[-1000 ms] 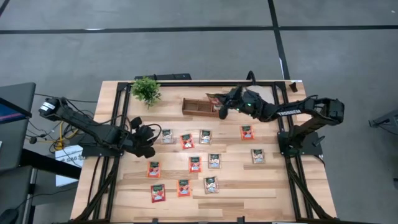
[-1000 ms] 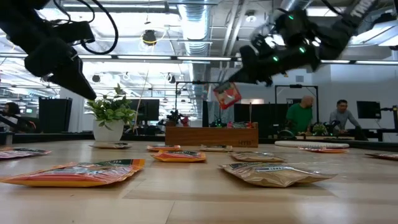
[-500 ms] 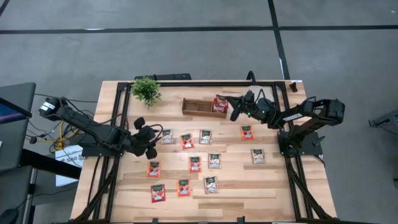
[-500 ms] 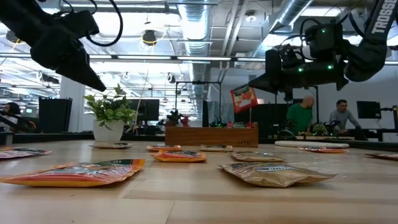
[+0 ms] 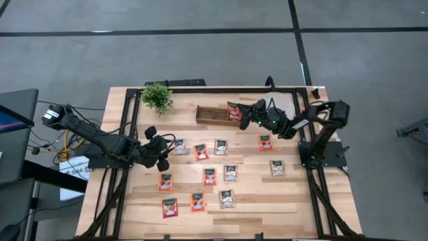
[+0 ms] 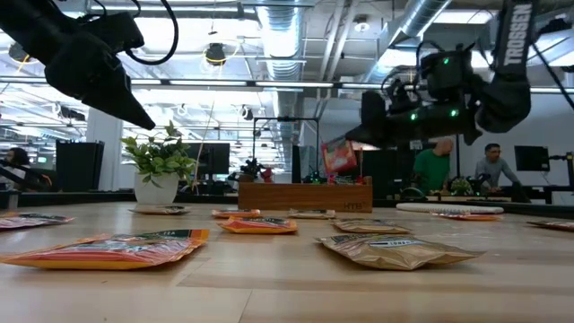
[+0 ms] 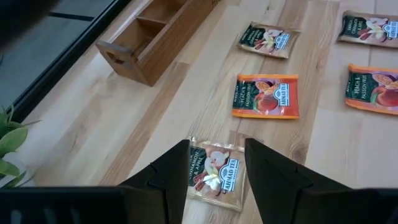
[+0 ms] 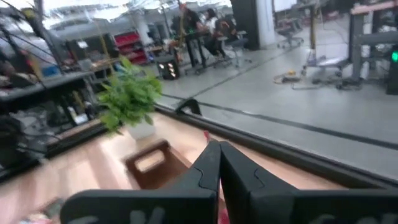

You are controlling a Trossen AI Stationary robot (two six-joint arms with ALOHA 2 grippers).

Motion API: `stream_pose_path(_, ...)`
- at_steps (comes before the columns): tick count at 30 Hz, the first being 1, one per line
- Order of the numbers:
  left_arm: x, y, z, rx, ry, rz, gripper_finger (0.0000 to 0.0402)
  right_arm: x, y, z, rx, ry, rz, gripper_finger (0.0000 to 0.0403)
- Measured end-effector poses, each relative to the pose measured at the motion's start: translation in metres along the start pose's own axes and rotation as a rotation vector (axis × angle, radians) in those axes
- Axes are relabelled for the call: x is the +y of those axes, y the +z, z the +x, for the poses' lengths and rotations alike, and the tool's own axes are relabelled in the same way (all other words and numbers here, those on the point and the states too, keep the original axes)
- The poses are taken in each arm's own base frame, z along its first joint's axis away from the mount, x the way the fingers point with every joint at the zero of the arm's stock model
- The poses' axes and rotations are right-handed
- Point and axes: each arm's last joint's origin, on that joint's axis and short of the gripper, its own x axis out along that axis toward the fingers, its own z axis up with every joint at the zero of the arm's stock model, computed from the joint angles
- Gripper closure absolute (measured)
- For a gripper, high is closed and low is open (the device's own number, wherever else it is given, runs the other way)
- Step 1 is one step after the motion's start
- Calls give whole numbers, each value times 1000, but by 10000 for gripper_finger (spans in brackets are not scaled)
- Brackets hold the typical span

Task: Pick & Place Tea
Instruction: Put the red tea bag into the right section of the wooden organizer

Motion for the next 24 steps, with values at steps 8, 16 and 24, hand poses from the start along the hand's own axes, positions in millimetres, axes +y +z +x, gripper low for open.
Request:
stream_pose_path(8,0,0,0,0,0,9,255,-10,-11,3,6,-47,2,403)
stream_pose_path(16,0,0,0,0,-1,18,255,-12,-14,3,32,-60,-12,403)
stream_pose_path(24,0,0,0,0,0,18,255,-12,-14,3,37,-60,-14,403)
